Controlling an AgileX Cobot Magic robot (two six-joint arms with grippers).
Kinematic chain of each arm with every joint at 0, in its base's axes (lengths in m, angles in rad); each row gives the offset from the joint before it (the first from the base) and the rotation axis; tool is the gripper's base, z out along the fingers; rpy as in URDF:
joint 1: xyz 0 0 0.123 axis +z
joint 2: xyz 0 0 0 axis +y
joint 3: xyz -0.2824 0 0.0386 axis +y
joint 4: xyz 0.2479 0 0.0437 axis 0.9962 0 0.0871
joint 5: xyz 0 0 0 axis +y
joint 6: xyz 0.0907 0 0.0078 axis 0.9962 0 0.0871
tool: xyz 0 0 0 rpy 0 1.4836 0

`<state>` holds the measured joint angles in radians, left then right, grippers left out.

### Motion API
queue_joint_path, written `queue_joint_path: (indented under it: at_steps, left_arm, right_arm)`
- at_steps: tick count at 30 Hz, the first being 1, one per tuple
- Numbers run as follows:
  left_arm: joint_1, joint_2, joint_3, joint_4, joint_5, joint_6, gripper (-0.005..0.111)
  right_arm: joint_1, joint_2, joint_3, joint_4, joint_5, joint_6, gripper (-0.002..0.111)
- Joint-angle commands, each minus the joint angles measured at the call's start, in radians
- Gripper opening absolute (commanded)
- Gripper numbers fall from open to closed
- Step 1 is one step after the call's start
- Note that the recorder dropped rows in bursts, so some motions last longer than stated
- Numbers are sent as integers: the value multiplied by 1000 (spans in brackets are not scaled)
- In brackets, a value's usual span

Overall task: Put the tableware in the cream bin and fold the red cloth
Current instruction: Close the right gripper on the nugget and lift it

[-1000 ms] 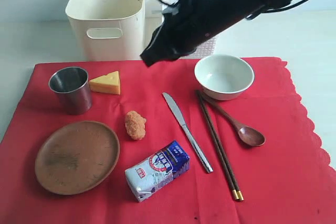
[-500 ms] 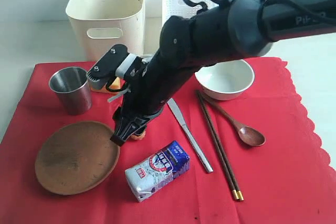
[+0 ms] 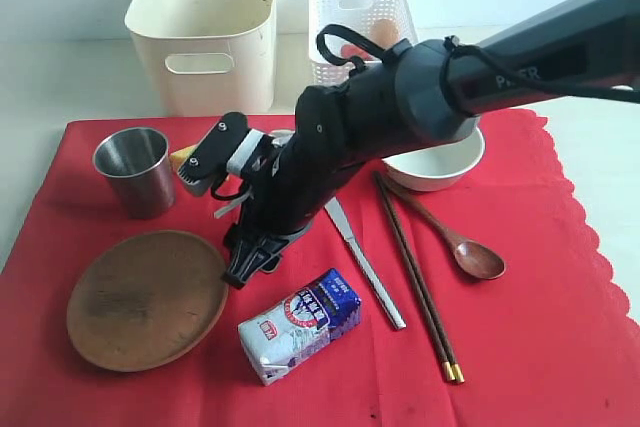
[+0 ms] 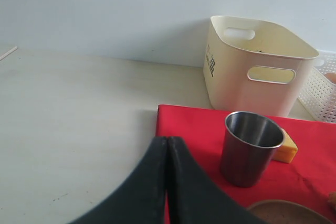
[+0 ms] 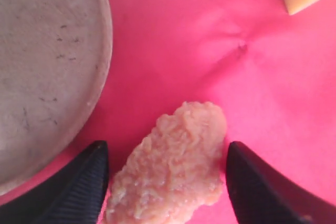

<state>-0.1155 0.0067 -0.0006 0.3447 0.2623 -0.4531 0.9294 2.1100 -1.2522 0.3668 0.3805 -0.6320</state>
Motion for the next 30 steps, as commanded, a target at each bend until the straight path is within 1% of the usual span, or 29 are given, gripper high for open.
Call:
queue_joint_path:
  at_steps: [1, 3, 4, 8, 10, 15, 23, 30]
  left_arm:
    - [1, -7, 1, 2, -6, 5, 2]
    - [1, -7, 1, 2, -6, 5, 2]
    - [1, -7, 1, 2, -6, 5, 2]
    - [1, -7, 1, 2, -6, 5, 2]
    - [1, -7, 1, 2, -6, 5, 2]
    - [1, -7, 1, 2, -6, 5, 2]
    - [1, -7, 1, 2, -6, 5, 2]
    - [1, -7, 1, 2, -6, 5, 2]
  right_arm:
    - [2, -1, 0, -12, -15, 7, 62]
    - [2, -1, 0, -17, -9, 5, 59]
    - [2, -1, 0, -26, -9, 5, 56]
    - [2, -1, 0, -38, -9, 5, 35]
    - [2, -1, 0, -38, -9, 5, 23]
    - [2, -34, 0, -38, 16, 5, 0]
    - [-14, -161, 0, -100, 17, 23, 0]
    - [-123, -221, -7, -116, -32, 57, 0]
